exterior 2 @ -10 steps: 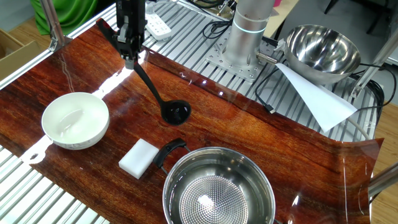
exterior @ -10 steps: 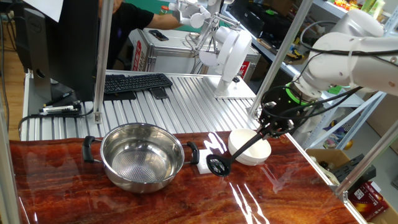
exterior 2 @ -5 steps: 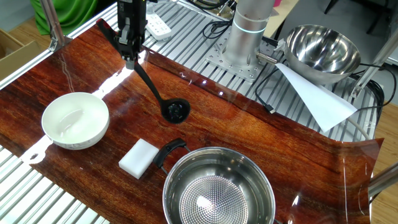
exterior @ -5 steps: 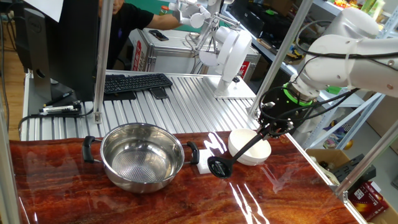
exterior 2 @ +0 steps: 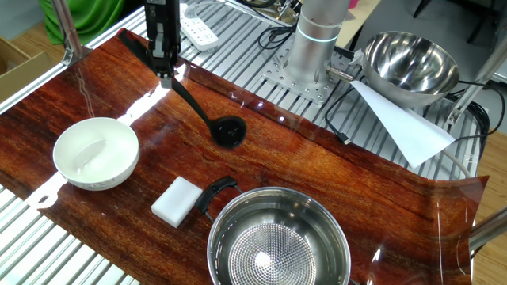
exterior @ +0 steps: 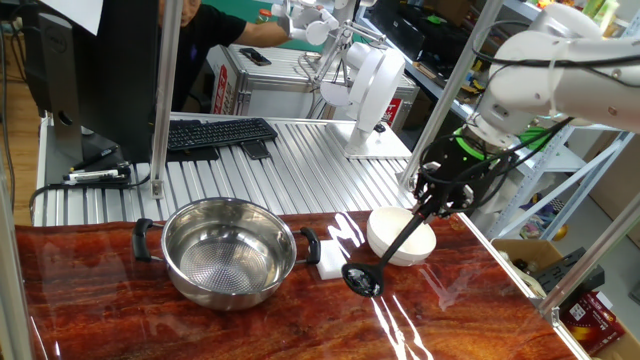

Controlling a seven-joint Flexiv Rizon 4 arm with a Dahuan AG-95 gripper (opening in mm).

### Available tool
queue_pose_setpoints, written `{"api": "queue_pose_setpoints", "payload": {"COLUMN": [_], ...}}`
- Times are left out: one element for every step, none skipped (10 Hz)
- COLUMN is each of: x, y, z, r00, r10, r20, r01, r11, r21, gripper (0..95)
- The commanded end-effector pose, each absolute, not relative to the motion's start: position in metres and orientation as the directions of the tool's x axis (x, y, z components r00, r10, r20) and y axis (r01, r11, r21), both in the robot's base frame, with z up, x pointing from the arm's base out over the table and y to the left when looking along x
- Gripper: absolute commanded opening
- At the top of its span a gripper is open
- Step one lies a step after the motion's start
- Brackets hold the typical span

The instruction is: Scoop water with a large spoon from one bowl to another

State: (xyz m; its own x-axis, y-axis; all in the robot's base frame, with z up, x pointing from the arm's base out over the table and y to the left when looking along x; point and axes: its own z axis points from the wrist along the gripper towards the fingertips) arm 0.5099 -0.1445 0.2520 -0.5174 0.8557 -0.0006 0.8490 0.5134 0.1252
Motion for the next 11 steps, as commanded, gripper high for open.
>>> {"api": "queue_pose_setpoints", "payload": {"x": [0.5077, 0.5078, 0.5078, 0.5078, 0.5078, 0.5078, 0.5078, 0.5078, 0.5078, 0.5078, 0.5078], "y": [-0.1436, -0.1436, -0.1436, -0.1436, -0.1436, -0.1436, -0.1436, -0.1436, -0.1436, -0.1436, -0.1436], "z": [0.2521, 0.2521, 0.2521, 0.2521, 0.2521, 0.2521, 0.2521, 0.2521, 0.2521, 0.2521, 0.2521], "r00": [-0.55, -0.558, -0.567, -0.564, -0.565, -0.569, -0.575, -0.583, -0.587, -0.59, -0.609], "r10": [0.835, 0.829, 0.824, 0.826, 0.825, 0.822, 0.818, 0.812, 0.809, 0.807, 0.793], "r20": [0.026, 0.03, 0.019, 0.021, 0.027, 0.025, 0.021, 0.027, 0.028, 0.027, 0.027], "r01": [0.832, 0.827, 0.82, 0.822, 0.822, 0.819, 0.814, 0.809, 0.806, 0.804, 0.791], "r11": [0.545, 0.552, 0.562, 0.559, 0.56, 0.563, 0.57, 0.578, 0.582, 0.585, 0.604], "r21": [0.105, 0.108, 0.109, 0.109, 0.108, 0.108, 0.109, 0.106, 0.106, 0.105, 0.098], "gripper": [0.0, 0.0, 0.0, 0.0, 0.0, 0.0, 0.0, 0.0, 0.0, 0.0, 0.0]}}
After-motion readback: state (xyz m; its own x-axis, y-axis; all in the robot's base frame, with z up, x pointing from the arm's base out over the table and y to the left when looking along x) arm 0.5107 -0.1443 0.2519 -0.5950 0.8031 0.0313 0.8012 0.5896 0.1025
